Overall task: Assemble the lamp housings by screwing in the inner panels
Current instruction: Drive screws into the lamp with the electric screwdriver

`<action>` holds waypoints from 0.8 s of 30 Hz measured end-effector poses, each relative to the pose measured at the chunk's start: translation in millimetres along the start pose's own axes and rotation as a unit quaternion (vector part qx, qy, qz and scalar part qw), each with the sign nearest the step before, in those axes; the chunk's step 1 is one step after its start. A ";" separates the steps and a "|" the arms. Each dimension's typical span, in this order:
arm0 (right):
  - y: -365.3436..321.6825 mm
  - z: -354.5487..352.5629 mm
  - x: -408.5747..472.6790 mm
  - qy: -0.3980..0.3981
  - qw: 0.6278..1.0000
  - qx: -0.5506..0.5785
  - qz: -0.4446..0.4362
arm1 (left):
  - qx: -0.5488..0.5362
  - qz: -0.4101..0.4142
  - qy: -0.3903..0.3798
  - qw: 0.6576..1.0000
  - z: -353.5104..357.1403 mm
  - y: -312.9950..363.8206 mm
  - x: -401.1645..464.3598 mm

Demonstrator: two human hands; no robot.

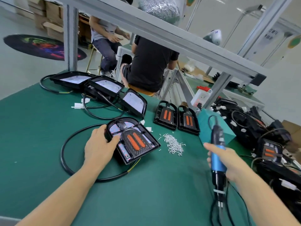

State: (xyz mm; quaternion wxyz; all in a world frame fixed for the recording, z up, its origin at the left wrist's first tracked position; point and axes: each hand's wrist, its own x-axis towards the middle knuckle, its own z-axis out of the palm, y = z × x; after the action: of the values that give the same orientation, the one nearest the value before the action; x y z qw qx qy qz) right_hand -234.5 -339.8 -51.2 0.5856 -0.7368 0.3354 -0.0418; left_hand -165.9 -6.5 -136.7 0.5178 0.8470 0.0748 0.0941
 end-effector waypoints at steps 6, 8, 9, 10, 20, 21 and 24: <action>-42.1 17.5 -23.2 -0.101 0.986 0.099 -0.088 | -0.007 0.007 -0.001 1.000 -0.4 0.0 -1.6; -48.4 22.4 -18.5 -0.088 0.992 0.049 -0.076 | -0.009 0.005 -0.003 1.000 -0.5 -0.6 -1.3; -48.6 24.1 -12.9 -0.078 0.995 0.018 -0.056 | -0.010 0.004 -0.004 1.000 -0.3 -0.9 -0.7; -46.8 25.5 -5.8 -0.065 0.997 -0.014 -0.033 | -0.010 0.005 -0.004 1.000 0.2 -0.9 -0.3; 10.9 24.2 45.5 0.054 0.929 -0.364 0.021 | -0.014 0.014 -0.002 1.000 2.3 -4.8 2.8; 14.4 23.6 48.3 0.057 0.922 -0.382 0.016 | -0.016 0.014 -0.001 1.000 2.6 -5.2 3.2; 17.6 23.0 54.8 0.079 0.888 -0.453 -0.010 | -0.015 0.017 0.003 1.000 3.6 -6.4 3.1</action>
State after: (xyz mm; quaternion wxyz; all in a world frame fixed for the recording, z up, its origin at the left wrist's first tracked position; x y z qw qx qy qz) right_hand -189.5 -352.0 -92.2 0.1588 -0.9197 0.3554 0.0508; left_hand -162.2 -6.0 -143.8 0.5286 0.8400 0.0606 0.1068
